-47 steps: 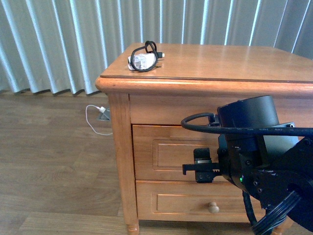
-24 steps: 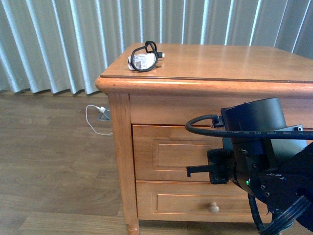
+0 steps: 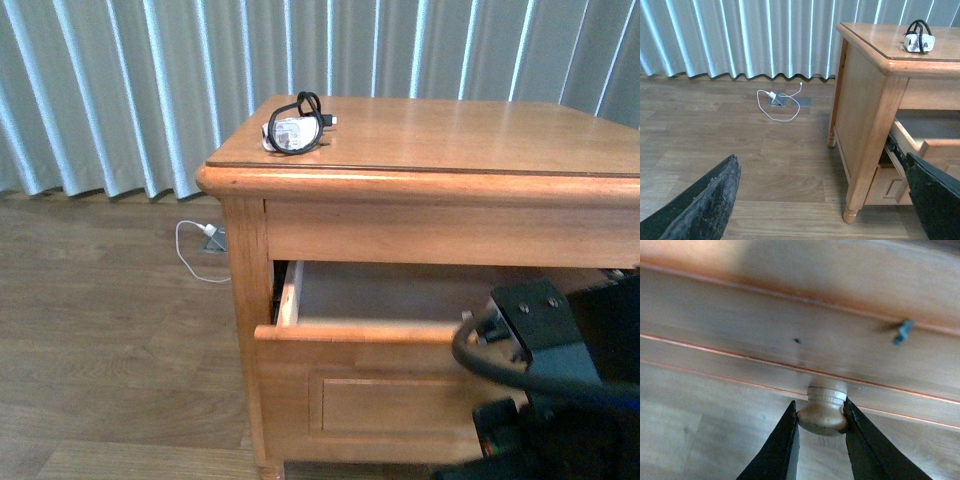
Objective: Put charger into drawer
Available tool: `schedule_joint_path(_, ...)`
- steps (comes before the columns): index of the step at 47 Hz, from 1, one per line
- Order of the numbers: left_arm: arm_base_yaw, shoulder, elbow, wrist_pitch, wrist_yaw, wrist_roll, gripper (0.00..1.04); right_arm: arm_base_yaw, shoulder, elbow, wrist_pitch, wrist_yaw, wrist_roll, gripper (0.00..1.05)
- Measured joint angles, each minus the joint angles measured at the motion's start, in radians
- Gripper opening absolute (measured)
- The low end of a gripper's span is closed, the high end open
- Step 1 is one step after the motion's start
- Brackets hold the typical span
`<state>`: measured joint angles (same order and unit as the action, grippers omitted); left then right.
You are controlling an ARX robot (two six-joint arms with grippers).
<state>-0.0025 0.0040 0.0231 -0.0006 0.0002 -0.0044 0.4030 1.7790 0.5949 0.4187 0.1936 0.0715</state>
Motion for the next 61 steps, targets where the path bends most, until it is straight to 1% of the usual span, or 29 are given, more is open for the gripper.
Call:
schedule_joint_path(3, 0.000, 0.000, 0.000, 0.000, 0.000, 0.000, 0.99, 0.008, -0.078, -0.065, -0.050, -0.039, -0.024, 0.22)
schedule_joint_path(9, 0.000, 0.000, 0.000, 0.000, 0.000, 0.000, 0.99, 0.014, -0.186, -0.142, -0.117, -0.081, -0.048, 0.21)
schedule_joint_path(15, 0.000, 0.000, 0.000, 0.000, 0.000, 0.000, 0.99, 0.020, -0.280, -0.216, -0.159, -0.121, -0.058, 0.21)
schedule_joint_path(16, 0.000, 0.000, 0.000, 0.000, 0.000, 0.000, 0.99, 0.021, -0.289, -0.223, -0.161, -0.123, -0.060, 0.23)
schedule_joint_path(21, 0.000, 0.000, 0.000, 0.000, 0.000, 0.000, 0.99, 0.024, -0.369, -0.261, -0.206, -0.116, -0.044, 0.46)
schedule_joint_path(23, 0.000, 0.000, 0.000, 0.000, 0.000, 0.000, 0.99, 0.023, -0.410, -0.268, -0.236, -0.122, -0.041, 0.54)
schedule_joint_path(24, 0.000, 0.000, 0.000, 0.000, 0.000, 0.000, 0.99, 0.021, -0.447, -0.273, -0.262, -0.129, -0.040, 0.59)
schedule_joint_path(27, 0.000, 0.000, 0.000, 0.000, 0.000, 0.000, 0.99, 0.014, -0.535, -0.282, -0.323, -0.157, -0.040, 0.69)
schedule_joint_path(28, 0.000, 0.000, 0.000, 0.000, 0.000, 0.000, 0.99, 0.013, -0.551, -0.283, -0.332, -0.164, -0.041, 0.71)
schedule_joint_path(30, 0.000, 0.000, 0.000, 0.000, 0.000, 0.000, 0.99, 0.000, -0.636, -0.290, -0.390, -0.192, -0.041, 0.80)
schedule_joint_path(31, 0.000, 0.000, 0.000, 0.000, 0.000, 0.000, 0.99, -0.012, -0.688, -0.292, -0.426, -0.206, -0.043, 0.85)
schedule_joint_path(35, 0.000, 0.000, 0.000, 0.000, 0.000, 0.000, 0.99, -0.062, -0.833, -0.295, -0.532, -0.252, -0.048, 0.98)
schedule_joint_path(40, 0.000, 0.000, 0.000, 0.000, 0.000, 0.000, 0.99, -0.143, -0.990, -0.294, -0.643, -0.315, -0.061, 0.95)
schedule_joint_path(43, 0.000, 0.000, 0.000, 0.000, 0.000, 0.000, 0.99, -0.209, -1.082, -0.287, -0.706, -0.363, -0.077, 0.96)
schedule_joint_path(50, 0.000, 0.000, 0.000, 0.000, 0.000, 0.000, 0.99, -0.363, -1.241, -0.257, -0.800, -0.460, -0.112, 0.96)
schedule_joint_path(53, 0.000, 0.000, 0.000, 0.000, 0.000, 0.000, 0.99, -0.433, -1.300, -0.251, -0.815, -0.505, -0.127, 0.96)
schedule_joint_path(56, 0.000, 0.000, 0.000, 0.000, 0.000, 0.000, 0.99, -0.507, -1.343, -0.247, -0.826, -0.570, -0.132, 0.96)
schedule_joint_path(61, 0.000, 0.000, 0.000, 0.000, 0.000, 0.000, 0.99, -0.630, -1.413, -0.258, -0.776, -0.637, -0.136, 0.96)
